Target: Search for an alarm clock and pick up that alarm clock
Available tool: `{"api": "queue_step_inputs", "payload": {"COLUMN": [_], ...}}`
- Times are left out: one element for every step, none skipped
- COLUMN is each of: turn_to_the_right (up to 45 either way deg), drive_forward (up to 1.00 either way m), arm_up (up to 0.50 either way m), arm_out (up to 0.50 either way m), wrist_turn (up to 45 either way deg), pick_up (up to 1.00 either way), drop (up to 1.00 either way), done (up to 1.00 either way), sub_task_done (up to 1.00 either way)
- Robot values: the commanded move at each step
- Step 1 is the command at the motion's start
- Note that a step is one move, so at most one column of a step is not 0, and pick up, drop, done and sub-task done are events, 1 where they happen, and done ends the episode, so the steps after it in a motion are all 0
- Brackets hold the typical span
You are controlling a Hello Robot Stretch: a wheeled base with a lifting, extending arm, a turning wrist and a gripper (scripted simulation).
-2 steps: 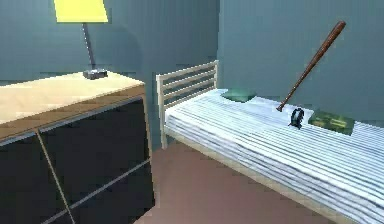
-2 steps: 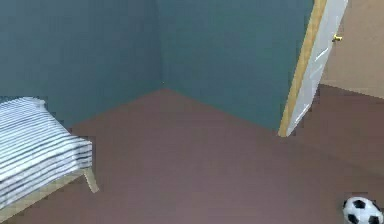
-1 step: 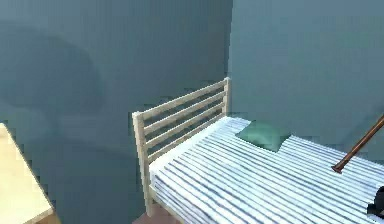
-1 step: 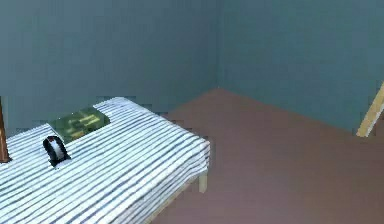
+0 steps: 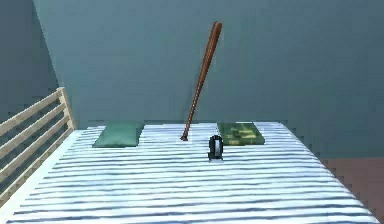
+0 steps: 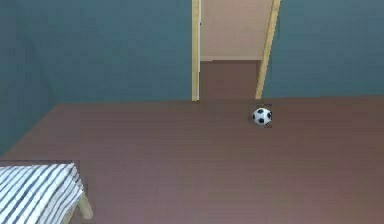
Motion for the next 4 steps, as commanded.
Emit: {"api": "queue_step_inputs", "payload": {"turn_to_the_right": [9.0,0.0,-45.0,-42.0], "drive_forward": [0.00,0.05,0.00,0.00], "arm_up": [0.00,0.00,0.00,0.00], "arm_out": [0.00,0.00,0.00,0.00], "wrist_turn": [0.0,0.0,0.0,0.0], "pick_up": [0.00,0.00,0.00,0.00], "drop": [0.00,0.00,0.00,0.00], "done": [0.00,0.00,0.00,0.00], "sub_task_done": [0.00,0.00,0.00,0.00]}}
